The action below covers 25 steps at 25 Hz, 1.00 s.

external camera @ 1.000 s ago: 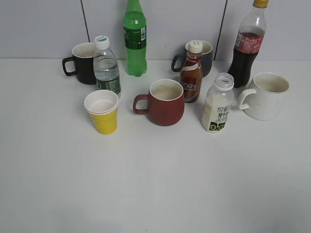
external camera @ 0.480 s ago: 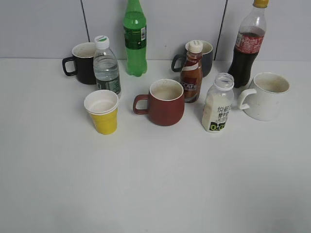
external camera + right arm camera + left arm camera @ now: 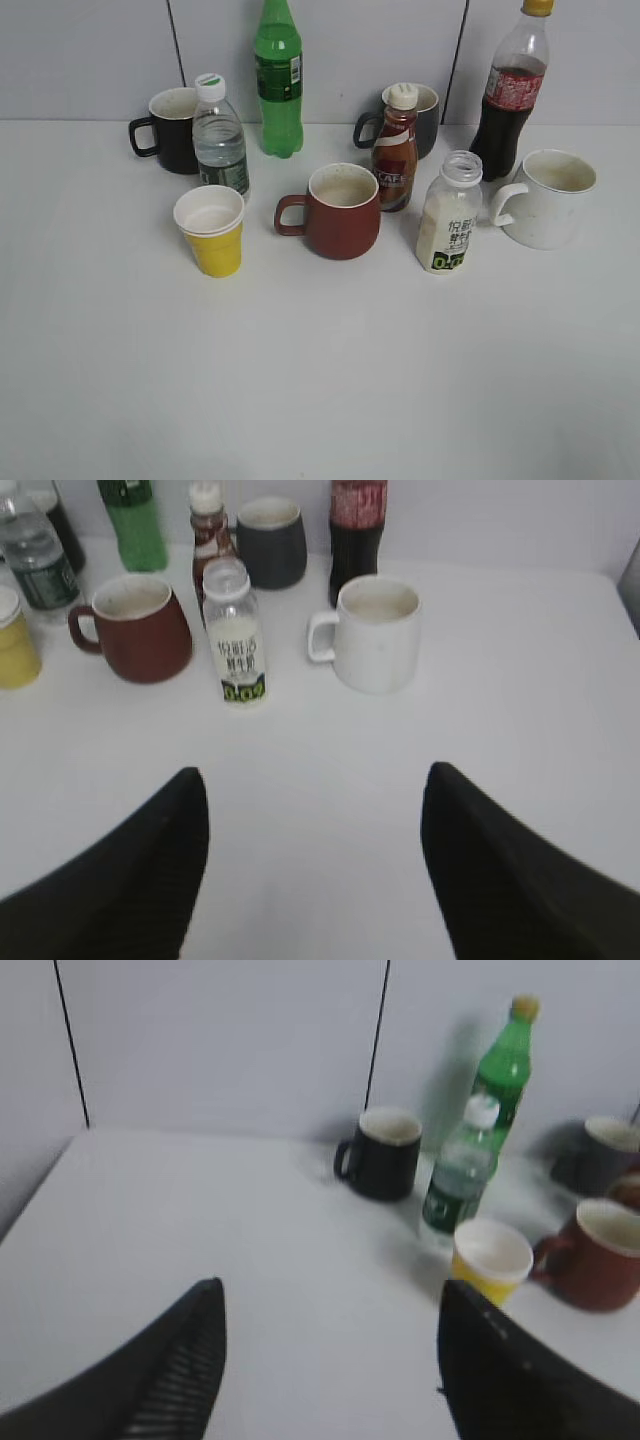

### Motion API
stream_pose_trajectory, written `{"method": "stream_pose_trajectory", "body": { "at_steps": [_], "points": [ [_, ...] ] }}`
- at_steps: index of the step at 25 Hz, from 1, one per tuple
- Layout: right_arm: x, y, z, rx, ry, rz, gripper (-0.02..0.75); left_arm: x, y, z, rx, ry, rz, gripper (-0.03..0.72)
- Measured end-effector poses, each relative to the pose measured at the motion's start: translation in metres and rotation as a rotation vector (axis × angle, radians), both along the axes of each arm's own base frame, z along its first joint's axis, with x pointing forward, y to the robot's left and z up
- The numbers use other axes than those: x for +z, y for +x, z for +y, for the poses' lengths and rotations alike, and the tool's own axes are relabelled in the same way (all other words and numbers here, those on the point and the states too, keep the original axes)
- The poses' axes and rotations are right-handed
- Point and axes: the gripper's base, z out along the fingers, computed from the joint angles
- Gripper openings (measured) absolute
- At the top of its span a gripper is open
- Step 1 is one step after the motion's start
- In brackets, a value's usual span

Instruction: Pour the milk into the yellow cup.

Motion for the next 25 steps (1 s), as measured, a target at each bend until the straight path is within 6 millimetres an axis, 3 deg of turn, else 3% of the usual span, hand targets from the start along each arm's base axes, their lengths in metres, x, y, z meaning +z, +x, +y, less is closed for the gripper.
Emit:
{"method": "stream_pose_trajectory", "body": {
  "at_steps": [5,8,12,13,15,16,18,23,25],
  "points": [
    [0.012,0.027,0.004,0.016,0.023,-0.079,0.501,0.02,0.034,0.0,0.012,-0.023,-0.203,0.505],
    [0.013,0.055,0.008,0.046,0.019,-0.089,0.501,0.022,0.067,-0.001,0.025,-0.03,-0.27,0.505],
    [0.009,0.091,0.011,0.07,0.003,-0.138,0.501,0.02,0.125,-0.001,0.047,-0.045,-0.328,0.505],
    [0.007,0.099,0.012,0.075,-0.022,-0.139,0.501,0.02,0.128,-0.001,0.047,-0.045,-0.328,0.505],
    [0.005,0.116,0.015,0.086,-0.06,-0.148,0.501,0.012,0.165,-0.001,0.061,-0.042,-0.339,0.505],
    [0.003,0.125,0.017,0.087,-0.074,-0.145,0.501,0.012,0.165,-0.001,0.061,-0.042,-0.339,0.505],
    [-0.003,0.143,0.022,0.097,-0.091,-0.134,0.501,-0.014,0.206,-0.003,0.067,-0.033,-0.285,0.505],
    [-0.029,0.187,0.044,0.108,-0.096,-0.085,0.501,-0.047,0.238,-0.016,0.022,-0.027,-0.228,0.505],
    [-0.038,0.2,0.053,0.099,-0.083,-0.097,0.501,-0.074,0.252,-0.026,-0.012,-0.018,-0.128,0.505]
  ]
}}
